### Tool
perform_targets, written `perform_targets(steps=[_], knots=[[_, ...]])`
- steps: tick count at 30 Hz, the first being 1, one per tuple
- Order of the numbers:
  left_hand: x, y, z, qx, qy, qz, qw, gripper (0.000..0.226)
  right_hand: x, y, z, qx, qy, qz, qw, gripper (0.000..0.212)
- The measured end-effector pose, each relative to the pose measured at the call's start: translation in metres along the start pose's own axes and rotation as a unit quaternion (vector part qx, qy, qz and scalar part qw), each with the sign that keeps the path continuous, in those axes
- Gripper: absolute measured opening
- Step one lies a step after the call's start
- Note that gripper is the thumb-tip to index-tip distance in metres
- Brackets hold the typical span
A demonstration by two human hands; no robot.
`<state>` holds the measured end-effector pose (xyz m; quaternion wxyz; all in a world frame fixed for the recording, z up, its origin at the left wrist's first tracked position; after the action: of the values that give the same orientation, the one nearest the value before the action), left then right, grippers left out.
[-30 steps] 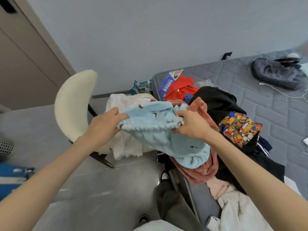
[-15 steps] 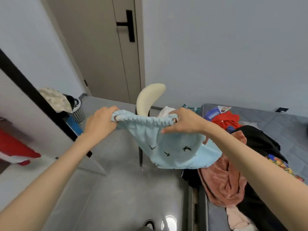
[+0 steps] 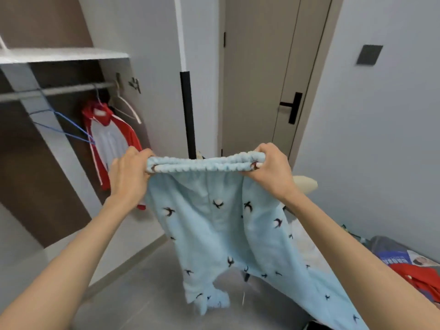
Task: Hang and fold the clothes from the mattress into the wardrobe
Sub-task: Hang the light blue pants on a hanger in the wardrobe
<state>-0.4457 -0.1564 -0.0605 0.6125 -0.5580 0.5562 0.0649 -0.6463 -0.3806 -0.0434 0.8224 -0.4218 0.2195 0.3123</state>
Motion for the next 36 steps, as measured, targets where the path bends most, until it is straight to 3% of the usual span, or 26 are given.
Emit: perform_targets(steps=[2, 5, 7, 8, 10, 12, 14, 16, 19, 21, 25, 28, 30, 32, 36], knots=[[-0.010, 0.004, 0.021, -0.021, -0.009, -0.010, 1.000, 0.017, 0.010, -0.006, 0.015, -0.089, 0.137, 0.002, 0.987, 0.020], [-0.002, 0.027, 0.044, -0.004, 0.008, 0.206, 0.979, 0.029, 0.042, 0.000, 0.019, -0.099, 0.215, 0.143, 0.961, 0.021], [0.003, 0.046, 0.062, -0.014, 0.012, 0.313, 0.950, 0.021, 0.065, 0.007, 0.013, -0.070, 0.226, 0.212, 0.948, 0.023], [0.003, 0.051, 0.072, -0.022, 0.014, 0.310, 0.950, 0.016, 0.072, 0.009, 0.012, -0.060, 0.226, 0.209, 0.949, 0.023], [-0.003, 0.053, 0.097, -0.056, -0.003, 0.231, 0.971, 0.004, 0.082, 0.005, 0.016, -0.041, 0.204, 0.163, 0.964, 0.025], [-0.010, 0.049, 0.121, -0.071, -0.072, 0.182, 0.978, 0.013, 0.092, -0.005, 0.024, -0.025, 0.177, 0.137, 0.974, 0.027], [-0.016, 0.044, 0.140, -0.076, -0.137, 0.201, 0.967, 0.018, 0.109, -0.014, 0.036, -0.027, 0.172, 0.171, 0.970, 0.024], [-0.019, 0.038, 0.154, -0.078, -0.103, 0.244, 0.961, 0.019, 0.129, -0.022, 0.046, -0.032, 0.171, 0.198, 0.965, 0.021], [-0.027, 0.030, 0.177, -0.083, 0.091, 0.302, 0.945, 0.022, 0.158, -0.039, 0.067, -0.073, 0.148, 0.206, 0.965, 0.012], [-0.031, 0.024, 0.194, -0.077, 0.127, 0.309, 0.940, 0.018, 0.179, -0.052, 0.084, -0.105, 0.125, 0.249, 0.955, 0.010], [-0.027, 0.008, 0.230, -0.154, 0.083, 0.259, 0.950, 0.031, 0.219, -0.077, 0.125, -0.151, 0.122, 0.268, 0.944, 0.022], [-0.028, -0.004, 0.251, -0.151, -0.014, 0.215, 0.965, 0.019, 0.252, -0.093, 0.155, -0.161, 0.105, 0.248, 0.949, 0.030], [-0.031, -0.013, 0.266, -0.146, -0.054, 0.182, 0.971, 0.015, 0.270, -0.104, 0.169, -0.158, 0.100, 0.234, 0.954, 0.024], [-0.035, -0.023, 0.281, -0.159, -0.057, 0.154, 0.973, 0.017, 0.286, -0.115, 0.180, -0.163, 0.101, 0.216, 0.957, 0.019], [-0.044, -0.051, 0.310, -0.225, -0.017, 0.129, 0.966, 0.022, 0.319, -0.145, 0.195, -0.151, 0.089, 0.201, 0.964, 0.027]])
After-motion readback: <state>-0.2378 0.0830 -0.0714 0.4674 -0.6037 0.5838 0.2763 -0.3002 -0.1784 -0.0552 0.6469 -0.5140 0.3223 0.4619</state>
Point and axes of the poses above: each hand's wrist, its own y-axis away from the middle knuckle, its own x-axis out of the palm, z = x × y, the point moved 2 cm from there along -y, towards the middle knuckle, and after that the axes turned 8 degrees about -x, right-handed, at the moved point
